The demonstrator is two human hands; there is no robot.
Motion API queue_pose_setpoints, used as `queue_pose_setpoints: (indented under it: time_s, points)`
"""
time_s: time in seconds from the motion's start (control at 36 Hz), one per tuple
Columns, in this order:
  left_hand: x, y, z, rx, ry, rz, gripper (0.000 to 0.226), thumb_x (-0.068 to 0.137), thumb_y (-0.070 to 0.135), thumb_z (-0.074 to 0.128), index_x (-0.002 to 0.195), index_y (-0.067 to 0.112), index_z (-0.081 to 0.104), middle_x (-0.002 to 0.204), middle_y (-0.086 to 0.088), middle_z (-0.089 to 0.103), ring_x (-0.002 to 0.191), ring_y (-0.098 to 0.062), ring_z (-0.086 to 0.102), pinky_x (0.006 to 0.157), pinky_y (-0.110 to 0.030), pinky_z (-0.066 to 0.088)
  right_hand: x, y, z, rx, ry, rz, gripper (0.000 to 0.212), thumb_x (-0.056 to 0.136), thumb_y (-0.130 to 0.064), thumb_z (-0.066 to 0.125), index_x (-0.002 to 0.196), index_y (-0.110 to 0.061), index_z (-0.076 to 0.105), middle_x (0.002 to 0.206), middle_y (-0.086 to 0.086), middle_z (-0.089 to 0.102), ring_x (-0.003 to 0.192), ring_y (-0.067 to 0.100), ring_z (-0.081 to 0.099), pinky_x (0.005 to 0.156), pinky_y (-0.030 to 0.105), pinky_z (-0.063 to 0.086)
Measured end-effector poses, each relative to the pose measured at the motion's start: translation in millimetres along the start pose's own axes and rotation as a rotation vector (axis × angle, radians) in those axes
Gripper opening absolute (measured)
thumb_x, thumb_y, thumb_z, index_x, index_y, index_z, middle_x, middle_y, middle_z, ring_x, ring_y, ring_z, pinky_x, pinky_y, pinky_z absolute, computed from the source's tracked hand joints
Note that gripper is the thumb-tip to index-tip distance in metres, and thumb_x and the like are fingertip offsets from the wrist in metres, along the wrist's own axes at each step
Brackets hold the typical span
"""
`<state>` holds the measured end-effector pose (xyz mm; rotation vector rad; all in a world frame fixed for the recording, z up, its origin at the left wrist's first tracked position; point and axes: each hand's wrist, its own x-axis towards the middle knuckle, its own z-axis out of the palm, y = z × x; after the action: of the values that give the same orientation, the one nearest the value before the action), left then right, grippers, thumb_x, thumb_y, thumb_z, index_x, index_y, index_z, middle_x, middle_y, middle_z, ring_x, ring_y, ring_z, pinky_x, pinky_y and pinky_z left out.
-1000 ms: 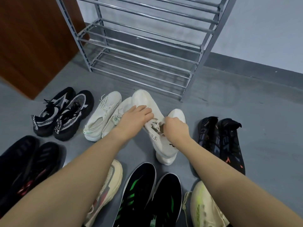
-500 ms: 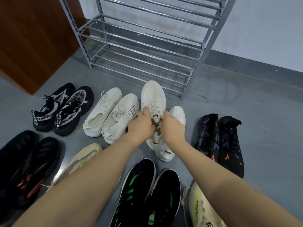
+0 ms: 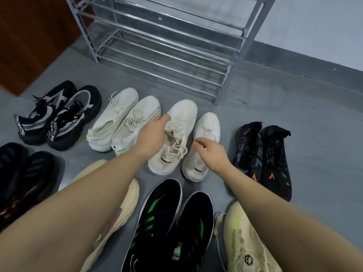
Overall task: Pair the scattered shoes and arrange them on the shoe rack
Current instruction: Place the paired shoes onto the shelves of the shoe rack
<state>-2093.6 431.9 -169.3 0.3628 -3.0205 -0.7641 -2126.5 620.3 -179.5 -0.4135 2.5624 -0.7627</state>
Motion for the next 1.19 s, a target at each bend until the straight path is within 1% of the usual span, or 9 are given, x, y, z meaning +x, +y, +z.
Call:
queue_pose_setpoints:
  time_s: [0.08, 0.17, 0.25, 0.42, 0.61, 0.72, 0.83, 0.94, 1.19]
  points:
    - [3.0, -2.6, 1.0, -0.003, -0.021, -0.033, 0.059, 0.078, -0.012, 0.040, 0.131, 0.013, 0.047, 0.119, -0.018, 0.057, 0.102, -0.036, 0.056, 0.077, -0.039, 0.044, -1.4, 14.1, 12.0, -0.258, -0.083, -0.026, 0.052, 0.087, -0.042, 0.054, 0.134, -0.019, 0.044, 0.138, 0.001, 0.047, 0.126, 0.027, 0.042, 0.106, 0.038, 0.025]
    - [4.2, 0.2, 7.5, -0.021, -0.056, -0.074, 0.057, 0.082, -0.011, 0.039, 0.133, 0.013, 0.046, 0.118, -0.019, 0.058, 0.105, -0.036, 0.056, 0.084, -0.043, 0.047, -7.1, 21.5, 26.9, -0.426, -0.063, -0.077, 0.078, 0.076, -0.054, 0.063, 0.135, -0.014, 0.033, 0.137, 0.003, 0.036, 0.122, 0.028, 0.039, 0.102, 0.036, 0.025]
    - [4.0, 5.1, 20.6, -0.036, -0.079, -0.081, 0.054, 0.084, -0.009, 0.041, 0.133, 0.012, 0.045, 0.119, -0.019, 0.058, 0.107, -0.036, 0.055, 0.086, -0.046, 0.047, -9.2, 21.7, 38.2, -0.476, 0.019, -0.063, 0.078, 0.071, -0.056, 0.064, 0.128, -0.009, 0.036, 0.129, 0.005, 0.037, 0.117, 0.029, 0.041, 0.099, 0.036, 0.028]
    - [4.7, 8.5, 32.8, -0.033, -0.070, -0.112, 0.055, 0.084, -0.010, 0.039, 0.135, 0.010, 0.043, 0.116, -0.022, 0.056, 0.107, -0.037, 0.055, 0.086, -0.045, 0.046, -0.1, 21.9, 39.1, -0.540, -0.006, 0.022, 0.092, 0.063, -0.066, 0.067, 0.129, -0.009, 0.038, 0.128, 0.006, 0.036, 0.118, 0.030, 0.039, 0.101, 0.038, 0.028]
    - [5.8, -3.2, 42.3, -0.072, -0.062, -0.151, 0.050, 0.085, -0.008, 0.041, 0.132, 0.009, 0.044, 0.113, -0.022, 0.060, 0.103, -0.038, 0.056, 0.082, -0.044, 0.045, -6.3, 27.4, 39.1, -0.367, -0.006, 0.009, 0.055, 0.070, -0.049, 0.071, 0.110, -0.016, 0.057, 0.132, 0.003, 0.035, 0.122, 0.028, 0.031, 0.101, 0.036, 0.020]
    - [7.9, -1.6, 45.5, -0.057, -0.053, -0.147, 0.057, 0.083, -0.011, 0.036, 0.135, 0.011, 0.043, 0.109, -0.020, 0.063, 0.103, -0.037, 0.056, 0.081, -0.044, 0.045, -8.3, 27.3, 34.4, -0.374, 0.055, -0.069, 0.037, 0.073, -0.034, 0.072, 0.097, -0.011, 0.057, 0.119, 0.001, 0.042, 0.111, 0.026, 0.035, 0.090, 0.035, 0.023]
    - [12.0, 3.6, 51.3, -0.108, -0.063, -0.151, 0.057, 0.082, -0.010, 0.034, 0.135, 0.011, 0.042, 0.110, -0.022, 0.063, 0.102, -0.039, 0.057, 0.084, -0.047, 0.047, -6.1, 29.1, 25.4, -0.357, 0.051, -0.096, 0.026, 0.077, -0.026, 0.070, 0.090, -0.012, 0.052, 0.113, 0.000, 0.044, 0.110, 0.027, 0.034, 0.091, 0.036, 0.025]
    - [12.7, 6.3, 56.4, -0.135, -0.095, -0.152, 0.059, 0.082, -0.011, 0.034, 0.137, 0.012, 0.040, 0.114, -0.022, 0.060, 0.106, -0.038, 0.056, 0.087, -0.046, 0.046, -7.2, 32.5, 21.5, -0.302, 0.030, -0.065, 0.030, 0.080, -0.025, 0.069, 0.084, -0.016, 0.040, 0.115, 0.000, 0.042, 0.110, 0.026, 0.033, 0.087, 0.034, 0.028]
    - [12.4, 11.8, 59.7, -0.080, -0.178, -0.169, 0.051, 0.089, -0.002, 0.040, 0.139, 0.009, 0.035, 0.125, -0.022, 0.048, 0.114, -0.040, 0.048, 0.090, -0.044, 0.040, -7.6, 30.8, 30.2, -0.317, -0.070, -0.031, 0.030, 0.082, -0.033, 0.065, 0.085, -0.016, 0.041, 0.114, 0.001, 0.041, 0.108, 0.028, 0.036, 0.083, 0.037, 0.032]
